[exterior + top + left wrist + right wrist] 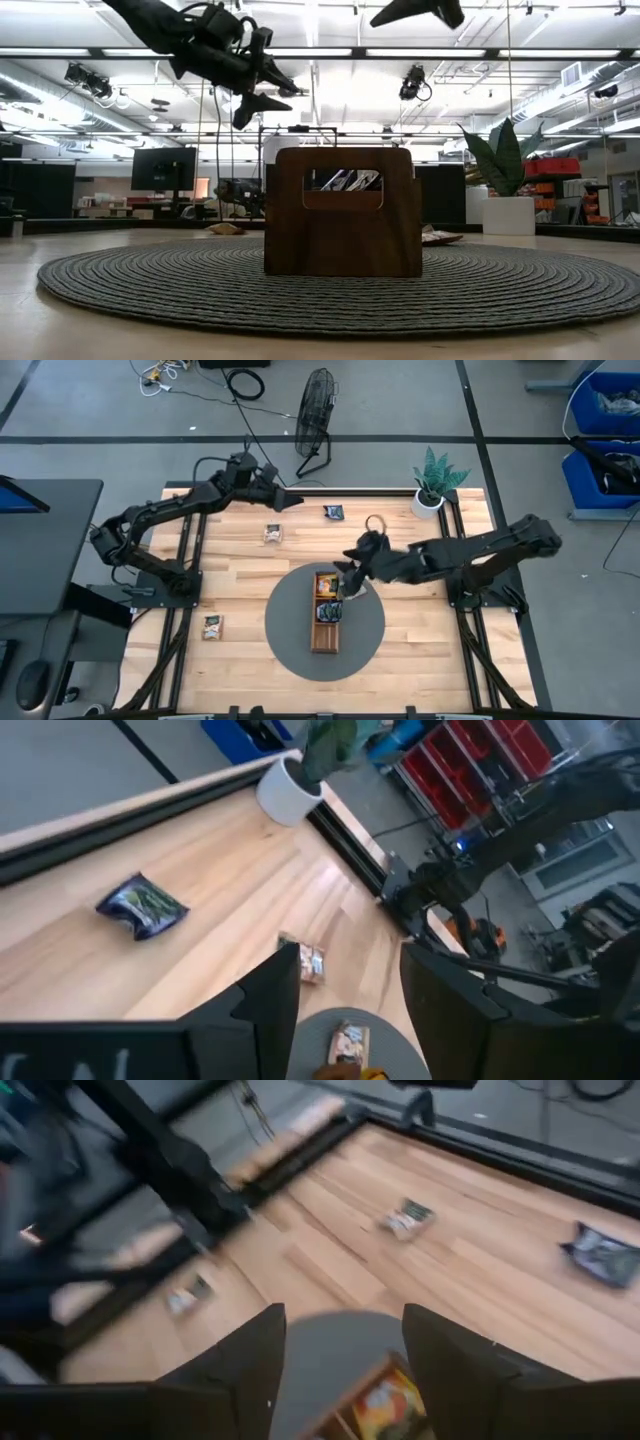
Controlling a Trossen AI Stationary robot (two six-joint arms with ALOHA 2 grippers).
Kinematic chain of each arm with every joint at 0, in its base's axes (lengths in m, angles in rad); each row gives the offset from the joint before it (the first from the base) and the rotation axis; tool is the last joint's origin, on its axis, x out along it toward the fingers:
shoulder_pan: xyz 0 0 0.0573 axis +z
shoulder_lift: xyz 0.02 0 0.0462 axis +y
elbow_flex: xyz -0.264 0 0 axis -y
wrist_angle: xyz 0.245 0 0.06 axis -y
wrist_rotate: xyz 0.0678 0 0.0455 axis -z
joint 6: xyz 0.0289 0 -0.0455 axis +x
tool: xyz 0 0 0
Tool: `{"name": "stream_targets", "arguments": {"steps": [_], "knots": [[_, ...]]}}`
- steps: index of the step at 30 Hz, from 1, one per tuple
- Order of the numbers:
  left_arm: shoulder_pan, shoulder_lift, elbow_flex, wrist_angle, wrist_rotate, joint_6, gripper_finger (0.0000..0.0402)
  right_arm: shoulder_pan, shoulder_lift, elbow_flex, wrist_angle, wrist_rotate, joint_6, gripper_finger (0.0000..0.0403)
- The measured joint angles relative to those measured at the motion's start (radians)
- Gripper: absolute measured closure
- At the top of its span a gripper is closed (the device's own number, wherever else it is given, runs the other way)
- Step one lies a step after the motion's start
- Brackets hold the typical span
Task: Pick & Place Tea
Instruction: Put the purple tea bag into the middle section of the wooden organizer
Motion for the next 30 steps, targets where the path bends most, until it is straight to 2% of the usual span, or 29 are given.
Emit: {"name": "stream_targets", "arguments": {"steps": [7, 15, 17, 23, 27, 30], "knots": [[0.023, 0.022, 0.001, 0.027, 0.003, -0.090, 0.0223, -0.049, -0.207, -0.269, 0.339, -0.100, -0.010, 0.0202], [0.015, 0.176, 0.000, 0.203, 0.040, -0.266, 0.0223, -0.055, -0.424, -0.552, 0.721, -0.165, -0.019, 0.0202], [0.015, 0.220, 0.001, 0.257, 0.040, -0.313, 0.0223, -0.055, -0.468, -0.609, 0.773, -0.169, -0.009, 0.0202], [0.015, 0.362, 0.001, 0.389, 0.030, -0.480, 0.0223, -0.055, -0.587, -0.735, 0.785, -0.174, 0.066, 0.0202], [0.015, 0.440, 0.010, 0.391, 0.015, -0.538, 0.0223, -0.055, -0.636, -0.773, 0.769, -0.167, 0.084, 0.0202], [0.015, 0.495, 0.062, 0.379, 0.004, -0.560, 0.0223, -0.054, -0.652, -0.772, 0.718, -0.167, 0.099, 0.0202]]}}
